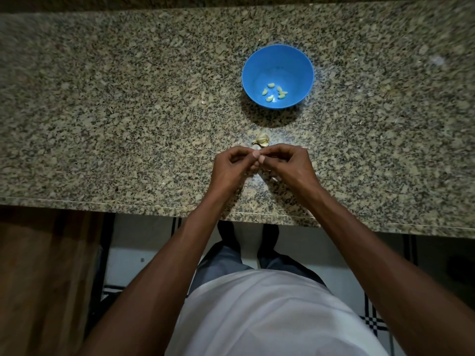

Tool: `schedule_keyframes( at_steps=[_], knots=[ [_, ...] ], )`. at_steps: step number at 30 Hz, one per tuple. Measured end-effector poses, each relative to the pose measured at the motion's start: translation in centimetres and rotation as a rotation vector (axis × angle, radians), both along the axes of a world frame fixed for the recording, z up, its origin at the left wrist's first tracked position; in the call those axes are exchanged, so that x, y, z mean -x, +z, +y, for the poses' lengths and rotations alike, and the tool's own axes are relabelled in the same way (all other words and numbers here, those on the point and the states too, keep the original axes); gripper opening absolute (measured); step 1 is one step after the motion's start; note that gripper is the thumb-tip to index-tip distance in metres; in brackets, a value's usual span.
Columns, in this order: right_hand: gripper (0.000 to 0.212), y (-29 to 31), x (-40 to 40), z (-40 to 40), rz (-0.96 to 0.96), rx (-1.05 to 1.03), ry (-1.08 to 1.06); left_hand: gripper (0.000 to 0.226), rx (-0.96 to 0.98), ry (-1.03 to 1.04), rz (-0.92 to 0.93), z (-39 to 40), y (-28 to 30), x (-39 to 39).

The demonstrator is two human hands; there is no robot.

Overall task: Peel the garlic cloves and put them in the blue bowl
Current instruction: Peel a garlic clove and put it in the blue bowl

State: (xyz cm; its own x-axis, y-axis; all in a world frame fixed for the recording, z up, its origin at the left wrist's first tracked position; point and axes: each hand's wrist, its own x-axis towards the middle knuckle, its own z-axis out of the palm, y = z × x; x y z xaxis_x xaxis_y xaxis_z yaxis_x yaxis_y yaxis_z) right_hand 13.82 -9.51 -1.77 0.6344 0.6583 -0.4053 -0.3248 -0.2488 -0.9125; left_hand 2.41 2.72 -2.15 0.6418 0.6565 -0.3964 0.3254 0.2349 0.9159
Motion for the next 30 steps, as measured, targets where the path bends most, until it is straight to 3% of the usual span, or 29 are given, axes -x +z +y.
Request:
schedule_keyframes(
  at_steps=[5,8,12,19,26,30],
  knots=[
    [0.023,0.4,1.0,-0.2,0.122,-0.085,-0.098,0.021,-0.013,0.128,-0.006,-1.1,0.0,-0.7],
    [0.012,0.4,1.3,0.4,-0.039,0.038,-0.148,0.023,0.024,0.169,0.009,-1.8,0.0,-1.2],
    [0.006,0.5,1.2,0.8,-0.315,0.138,-0.136,0.025,0.239,0.246,0.069,-1.4,0.0,-2.0],
    [0.012,0.7,1.0,1.0,-0.465,0.126,-0.122,0.015,0.706,0.226,0.086,0.6,1.3,-3.1],
    [0.013,0.3,0.6,0.9,-0.429,0.113,-0.062,0.011,0.802,0.177,0.096,1.3,1.1,-2.7],
    [0.008,0.1,0.1,1.3,-0.209,0.081,-0.111,0.019,0.622,0.188,0.024,0.5,0.2,-2.6]
  ],
)
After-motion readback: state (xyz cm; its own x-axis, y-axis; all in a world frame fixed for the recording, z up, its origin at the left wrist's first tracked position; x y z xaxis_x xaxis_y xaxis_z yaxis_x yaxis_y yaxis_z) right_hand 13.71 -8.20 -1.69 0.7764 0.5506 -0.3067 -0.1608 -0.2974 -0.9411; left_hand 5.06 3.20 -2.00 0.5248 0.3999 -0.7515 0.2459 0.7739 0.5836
